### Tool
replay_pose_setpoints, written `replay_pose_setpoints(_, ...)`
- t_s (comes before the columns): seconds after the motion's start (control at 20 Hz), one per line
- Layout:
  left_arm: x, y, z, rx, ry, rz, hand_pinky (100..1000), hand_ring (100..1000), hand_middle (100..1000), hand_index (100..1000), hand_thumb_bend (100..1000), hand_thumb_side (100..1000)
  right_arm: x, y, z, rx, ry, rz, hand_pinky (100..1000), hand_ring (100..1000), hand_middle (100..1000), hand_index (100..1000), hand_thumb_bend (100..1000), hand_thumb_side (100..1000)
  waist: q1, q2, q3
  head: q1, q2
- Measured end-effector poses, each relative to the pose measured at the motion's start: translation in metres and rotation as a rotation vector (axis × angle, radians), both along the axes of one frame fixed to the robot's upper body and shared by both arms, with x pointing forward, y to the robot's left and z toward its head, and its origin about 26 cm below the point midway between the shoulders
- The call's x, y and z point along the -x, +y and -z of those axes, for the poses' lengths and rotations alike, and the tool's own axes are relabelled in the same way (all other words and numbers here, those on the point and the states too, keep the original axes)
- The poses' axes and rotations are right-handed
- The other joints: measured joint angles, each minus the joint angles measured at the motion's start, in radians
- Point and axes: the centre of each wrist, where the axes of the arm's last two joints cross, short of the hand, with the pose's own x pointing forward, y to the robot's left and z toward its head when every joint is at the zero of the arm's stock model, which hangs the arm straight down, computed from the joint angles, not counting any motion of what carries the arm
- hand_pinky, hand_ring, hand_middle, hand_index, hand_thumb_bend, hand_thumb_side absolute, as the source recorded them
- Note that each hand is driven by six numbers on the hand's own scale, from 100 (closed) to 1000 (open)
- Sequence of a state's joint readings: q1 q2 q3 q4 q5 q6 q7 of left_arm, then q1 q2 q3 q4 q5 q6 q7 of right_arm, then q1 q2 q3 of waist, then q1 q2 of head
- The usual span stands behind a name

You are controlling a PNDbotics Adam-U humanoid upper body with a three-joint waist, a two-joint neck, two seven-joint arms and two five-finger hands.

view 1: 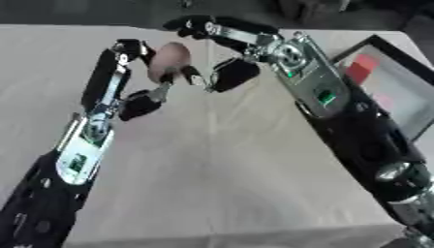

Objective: Pick up the objects with one hand, pass them to the other hand, and then place them into the box on the other side of the table.

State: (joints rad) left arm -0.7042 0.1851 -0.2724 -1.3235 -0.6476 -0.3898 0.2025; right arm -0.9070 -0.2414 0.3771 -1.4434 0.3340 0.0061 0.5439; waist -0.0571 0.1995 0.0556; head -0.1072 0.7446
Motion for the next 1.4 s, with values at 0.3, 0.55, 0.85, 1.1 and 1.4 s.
replay_pose_setpoints(0.3, 0.002, -0.006, -0.003, 0.004, -0.039, 0.024, 669, 465, 363, 477, 100, 100, -0.005, 0.002, 0.006, 0.013, 0.013, 0.006, 1000, 1000, 1000, 981, 100, 195, 0.0, 0.0, 0.001, -0.005, 0.0)
replay_pose_setpoints(0.55, 0.002, -0.007, -0.002, 0.004, -0.063, 0.039, 669, 465, 363, 478, 100, 102, -0.008, 0.004, 0.01, 0.016, 0.029, 0.009, 1000, 1000, 928, 905, 100, 128, 0.0, 0.0, 0.002, -0.009, 0.0)
replay_pose_setpoints(0.85, 0.001, -0.006, 0.001, 0.0, -0.051, 0.036, 674, 466, 367, 504, 100, 100, -0.008, 0.003, 0.012, -0.083, 0.076, 0.037, 1000, 930, 749, 668, 100, 100, 0.0, 0.001, 0.002, -0.009, 0.0)
replay_pose_setpoints(1.1, 0.001, -0.007, 0.002, -0.009, -0.026, 0.019, 686, 478, 392, 556, 134, 100, -0.008, 0.003, 0.014, -0.173, 0.136, 0.071, 1000, 887, 691, 623, 100, 100, 0.0, 0.002, 0.002, -0.009, 0.0)
replay_pose_setpoints(1.4, 0.001, -0.007, 0.005, -0.001, 0.005, -0.041, 745, 575, 540, 768, 506, 225, -0.007, 0.001, 0.016, -0.194, 0.176, 0.101, 1000, 872, 672, 602, 100, 100, 0.001, 0.002, 0.002, -0.01, 0.0)
